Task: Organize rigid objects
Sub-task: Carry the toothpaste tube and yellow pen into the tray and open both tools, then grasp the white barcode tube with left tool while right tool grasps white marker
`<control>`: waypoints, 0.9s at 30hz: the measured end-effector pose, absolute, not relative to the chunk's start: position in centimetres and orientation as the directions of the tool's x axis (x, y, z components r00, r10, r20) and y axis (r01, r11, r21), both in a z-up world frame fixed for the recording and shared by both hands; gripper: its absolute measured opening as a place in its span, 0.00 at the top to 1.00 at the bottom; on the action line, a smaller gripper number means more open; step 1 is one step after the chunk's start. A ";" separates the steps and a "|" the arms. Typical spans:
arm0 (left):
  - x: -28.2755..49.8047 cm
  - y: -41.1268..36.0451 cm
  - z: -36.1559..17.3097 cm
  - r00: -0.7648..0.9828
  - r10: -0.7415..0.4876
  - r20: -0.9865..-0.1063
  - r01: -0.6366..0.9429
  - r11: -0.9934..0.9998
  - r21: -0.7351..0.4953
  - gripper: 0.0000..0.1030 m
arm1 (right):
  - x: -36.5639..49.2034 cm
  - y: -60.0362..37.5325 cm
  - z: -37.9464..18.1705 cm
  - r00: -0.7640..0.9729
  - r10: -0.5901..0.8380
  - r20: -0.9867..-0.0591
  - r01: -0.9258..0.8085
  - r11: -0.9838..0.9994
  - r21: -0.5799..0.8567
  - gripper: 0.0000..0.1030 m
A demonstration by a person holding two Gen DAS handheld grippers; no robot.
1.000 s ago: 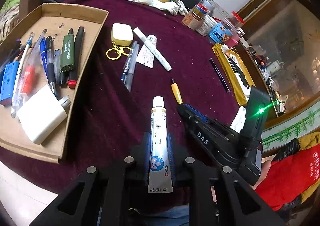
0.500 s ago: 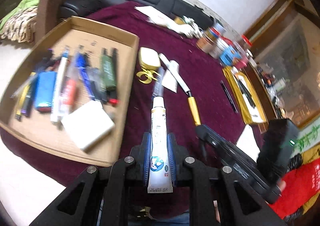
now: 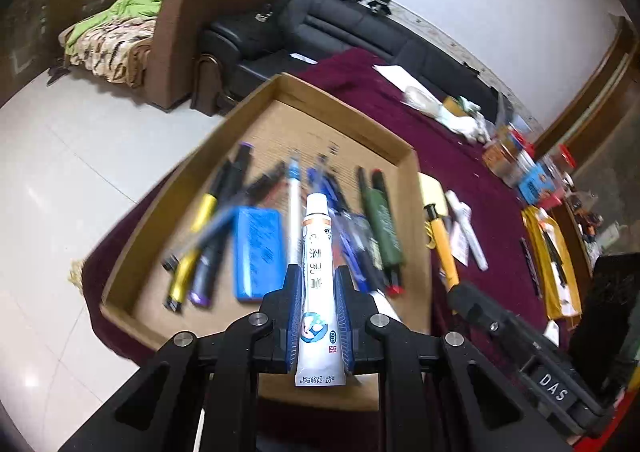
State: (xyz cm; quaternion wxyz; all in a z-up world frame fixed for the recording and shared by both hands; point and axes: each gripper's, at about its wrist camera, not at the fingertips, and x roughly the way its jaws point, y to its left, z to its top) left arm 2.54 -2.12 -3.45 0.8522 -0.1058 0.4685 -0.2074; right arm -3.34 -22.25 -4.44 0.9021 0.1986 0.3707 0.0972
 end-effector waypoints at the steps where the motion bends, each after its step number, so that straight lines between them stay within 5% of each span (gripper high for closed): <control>1: 3.0 -1.9 -3.7 0.474 -0.447 -0.758 0.247 0.894 -0.373 0.84 | -2.5 -21.9 -4.4 0.703 0.318 -0.636 -0.029 0.907 0.420 0.92; 16: 5.7 -3.1 -5.4 0.473 -0.401 -0.784 0.261 0.914 -0.310 0.83 | 4.0 -19.5 -7.6 0.645 0.283 -0.710 -0.029 0.937 0.347 0.91; 19: 5.2 -3.1 -5.0 0.483 -0.407 -0.775 0.262 0.912 -0.316 0.71 | 3.4 -20.2 -7.2 0.661 0.305 -0.686 -0.038 0.926 0.376 0.90; 27: 1.9 -4.8 -2.1 0.519 -0.435 -0.736 0.318 0.897 -0.305 0.54 | -2.0 -24.1 -4.8 0.736 0.334 -0.589 -0.066 0.901 0.429 0.69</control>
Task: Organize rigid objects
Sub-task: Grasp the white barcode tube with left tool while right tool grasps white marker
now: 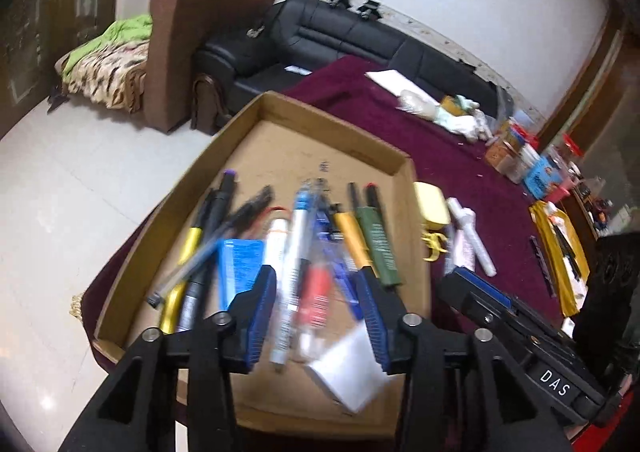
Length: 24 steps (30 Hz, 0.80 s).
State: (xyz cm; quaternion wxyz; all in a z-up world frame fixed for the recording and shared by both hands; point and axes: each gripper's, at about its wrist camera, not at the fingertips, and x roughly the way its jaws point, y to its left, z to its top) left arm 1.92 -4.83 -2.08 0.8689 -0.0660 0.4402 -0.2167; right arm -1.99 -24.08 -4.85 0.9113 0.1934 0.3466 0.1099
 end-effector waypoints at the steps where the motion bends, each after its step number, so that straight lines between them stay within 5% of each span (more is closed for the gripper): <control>1: 1.4 -5.5 -1.7 0.515 -0.444 -0.733 0.336 0.891 -0.304 0.54 | -2.9 -25.0 -4.8 0.744 0.335 -0.579 -0.061 0.896 0.440 0.67; 10: -2.4 -11.8 -1.2 0.444 -0.488 -0.751 0.456 0.845 -0.280 0.50 | -7.0 -34.9 -4.1 0.775 0.222 -0.592 0.066 0.903 0.425 0.60; 19: -2.9 -14.9 -1.3 0.410 -0.475 -0.779 0.491 0.834 -0.250 0.50 | 1.6 -38.8 -6.8 0.678 0.128 -0.724 0.080 0.966 0.246 0.60; 21: -2.7 -15.3 -1.4 0.409 -0.462 -0.787 0.494 0.837 -0.234 0.50 | 2.6 -39.0 -8.5 0.670 0.145 -0.728 0.081 0.961 0.266 0.63; 24: -2.3 -16.0 -1.6 0.404 -0.450 -0.797 0.501 0.837 -0.219 0.50 | 2.5 -39.1 -10.2 0.651 0.161 -0.741 0.085 0.956 0.283 0.81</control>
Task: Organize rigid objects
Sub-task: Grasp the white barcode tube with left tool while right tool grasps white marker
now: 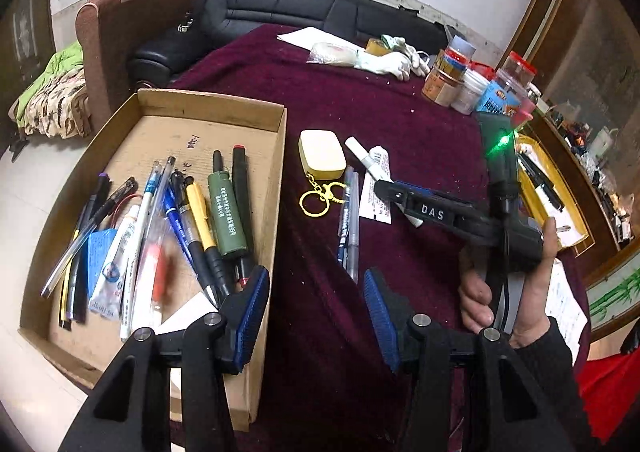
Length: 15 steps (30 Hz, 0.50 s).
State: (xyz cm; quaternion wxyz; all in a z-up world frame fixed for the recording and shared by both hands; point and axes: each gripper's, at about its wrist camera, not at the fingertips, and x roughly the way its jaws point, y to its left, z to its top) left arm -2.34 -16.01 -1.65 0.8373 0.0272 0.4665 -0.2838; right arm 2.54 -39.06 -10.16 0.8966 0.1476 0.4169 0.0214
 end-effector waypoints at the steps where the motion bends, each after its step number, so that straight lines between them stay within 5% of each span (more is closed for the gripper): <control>1: -2.1 -16.6 -1.8 0.399 -0.447 -0.801 0.508 0.834 -0.213 0.50 | 2.4 -39.0 -9.9 0.652 0.160 -0.741 0.070 0.961 0.269 0.87; 15: 0.6 -28.4 -5.4 0.320 -0.368 -0.873 0.644 0.760 -0.084 0.51 | -0.7 -44.9 -6.9 0.746 0.174 -0.643 0.197 0.865 0.462 0.88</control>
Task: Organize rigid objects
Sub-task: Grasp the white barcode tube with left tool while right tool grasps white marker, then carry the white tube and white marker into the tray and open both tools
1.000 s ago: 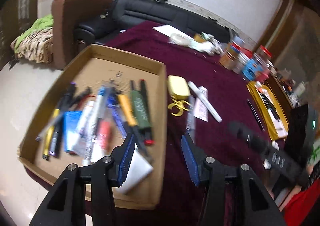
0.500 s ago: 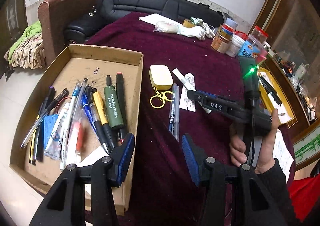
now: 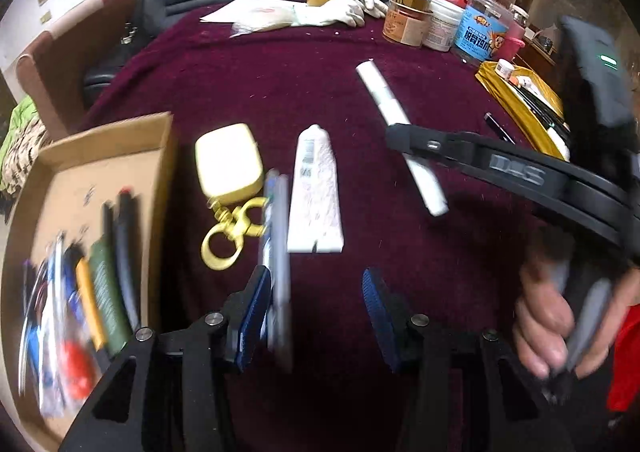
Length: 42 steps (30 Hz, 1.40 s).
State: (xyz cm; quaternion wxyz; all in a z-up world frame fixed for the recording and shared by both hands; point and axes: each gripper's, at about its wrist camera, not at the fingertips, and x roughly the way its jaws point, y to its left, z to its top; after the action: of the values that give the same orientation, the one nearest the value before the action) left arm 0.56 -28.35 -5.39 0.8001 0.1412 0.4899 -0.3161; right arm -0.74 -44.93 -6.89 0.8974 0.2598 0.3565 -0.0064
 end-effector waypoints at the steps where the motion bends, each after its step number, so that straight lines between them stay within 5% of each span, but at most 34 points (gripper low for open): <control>1: 1.0 -29.0 -5.5 0.320 -0.364 -0.875 0.642 0.762 -0.082 0.51 | -1.0 -45.4 -6.7 0.754 0.166 -0.636 0.207 0.858 0.470 0.88; 8: 4.3 -35.1 -6.9 0.334 -0.290 -0.897 0.645 0.764 -0.007 0.51 | -3.4 -49.6 -5.9 0.810 0.139 -0.570 0.275 0.769 0.578 0.88; 11: 5.4 -36.2 -7.9 0.346 -0.237 -0.908 0.623 0.782 0.033 0.62 | -3.3 -50.0 -6.0 0.803 0.123 -0.584 0.299 0.764 0.572 0.88; 21: 3.7 -35.0 -7.9 0.320 -0.291 -0.902 0.613 0.790 -0.038 0.69 | -2.5 -49.3 -6.1 0.797 0.142 -0.587 0.269 0.786 0.557 0.88; 30: -1.1 -21.8 -2.2 0.339 -0.457 -0.823 0.547 0.807 -0.222 0.69 | -1.4 -45.1 -5.6 0.780 0.225 -0.584 0.122 0.861 0.494 0.88; 37: -0.4 -8.8 -0.8 0.455 -0.412 -0.789 0.374 0.893 -0.250 0.69 | -1.6 -39.5 -5.9 0.762 0.226 -0.606 0.040 0.919 0.392 0.88; 42: 1.3 -5.7 -2.5 0.463 -0.387 -0.797 0.300 0.915 -0.269 0.69 | -2.8 -33.1 -4.3 0.756 0.330 -0.565 -0.059 0.894 0.443 0.88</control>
State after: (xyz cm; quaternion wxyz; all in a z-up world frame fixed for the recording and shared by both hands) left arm 1.31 -5.70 -2.53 0.8542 -0.0451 0.4774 -0.2010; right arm -2.78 -33.09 -4.33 0.9147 0.2036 0.3325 0.1064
